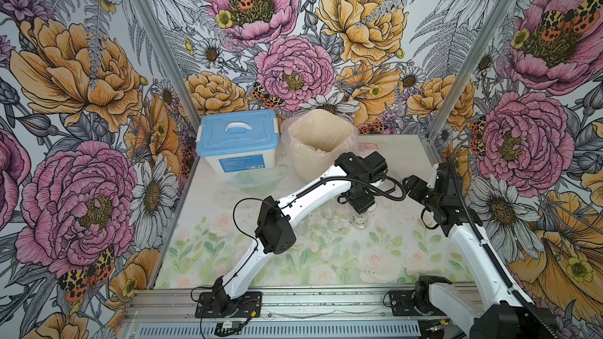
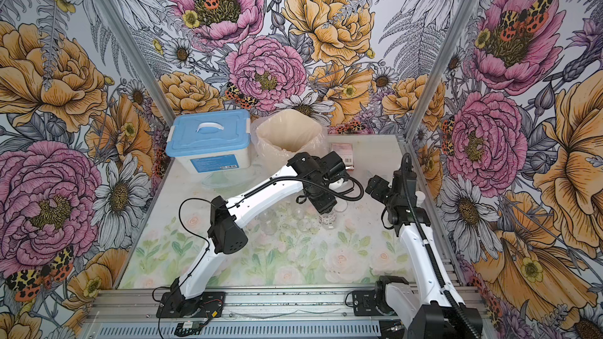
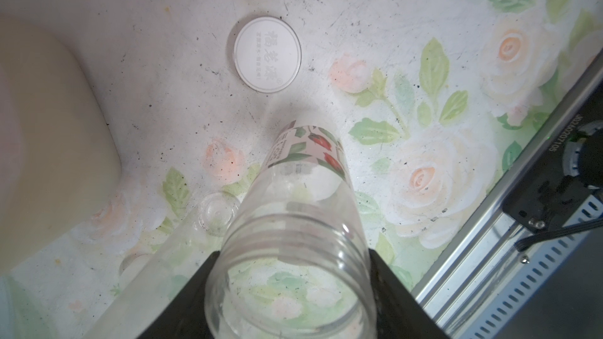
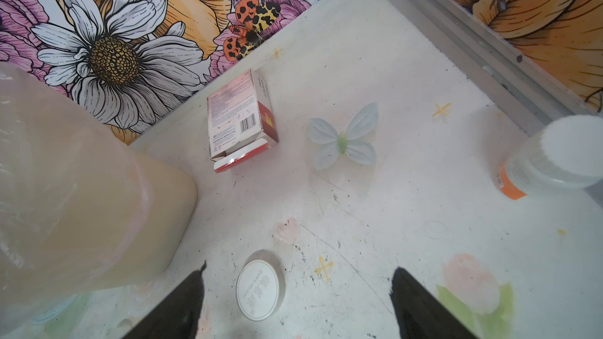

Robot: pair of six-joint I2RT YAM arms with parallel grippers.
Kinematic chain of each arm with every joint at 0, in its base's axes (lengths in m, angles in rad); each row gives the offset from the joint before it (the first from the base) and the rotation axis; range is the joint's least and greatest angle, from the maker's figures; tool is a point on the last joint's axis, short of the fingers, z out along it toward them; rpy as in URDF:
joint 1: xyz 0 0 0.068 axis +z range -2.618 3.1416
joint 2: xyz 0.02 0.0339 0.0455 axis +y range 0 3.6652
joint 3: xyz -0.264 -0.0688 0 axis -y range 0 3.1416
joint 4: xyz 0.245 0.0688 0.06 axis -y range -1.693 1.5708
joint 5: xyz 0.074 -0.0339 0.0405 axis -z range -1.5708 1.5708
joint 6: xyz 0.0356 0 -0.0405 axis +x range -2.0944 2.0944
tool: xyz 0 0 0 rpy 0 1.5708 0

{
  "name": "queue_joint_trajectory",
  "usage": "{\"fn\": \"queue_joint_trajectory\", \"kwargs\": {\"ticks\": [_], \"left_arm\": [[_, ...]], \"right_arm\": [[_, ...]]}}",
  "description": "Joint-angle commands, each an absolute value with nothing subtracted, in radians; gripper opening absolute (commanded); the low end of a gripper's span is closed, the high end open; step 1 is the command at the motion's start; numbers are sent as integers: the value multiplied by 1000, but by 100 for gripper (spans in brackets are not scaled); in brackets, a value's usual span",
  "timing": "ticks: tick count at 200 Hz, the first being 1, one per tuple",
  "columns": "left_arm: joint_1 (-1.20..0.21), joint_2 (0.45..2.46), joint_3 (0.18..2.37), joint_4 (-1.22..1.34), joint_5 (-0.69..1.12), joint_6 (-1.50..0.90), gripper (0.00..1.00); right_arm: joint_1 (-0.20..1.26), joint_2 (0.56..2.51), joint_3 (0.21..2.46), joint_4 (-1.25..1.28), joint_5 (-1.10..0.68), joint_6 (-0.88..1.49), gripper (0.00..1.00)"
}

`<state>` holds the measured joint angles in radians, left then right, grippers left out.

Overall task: Empty the moldy dried flower tea in the jars
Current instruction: Place the jar at the center of the board.

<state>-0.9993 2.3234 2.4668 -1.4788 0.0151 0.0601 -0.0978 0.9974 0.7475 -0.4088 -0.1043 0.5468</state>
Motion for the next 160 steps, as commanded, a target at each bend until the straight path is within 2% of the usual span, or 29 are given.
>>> {"fn": "queue_joint_trajectory", "kwargs": {"ticks": [1,31,160], "left_arm": [[-1000,2350,2494,-1482,18,77,54],[-999,2357,2502,-1482,21,77,59],[-994,2376,2532,-1482,45,73,69]], "right_arm": [[-106,997,739,-403,-115,526,89],[-105,996,739,-403,-118,525,89],[-106,1000,736,-403,-123,515,89]]}}
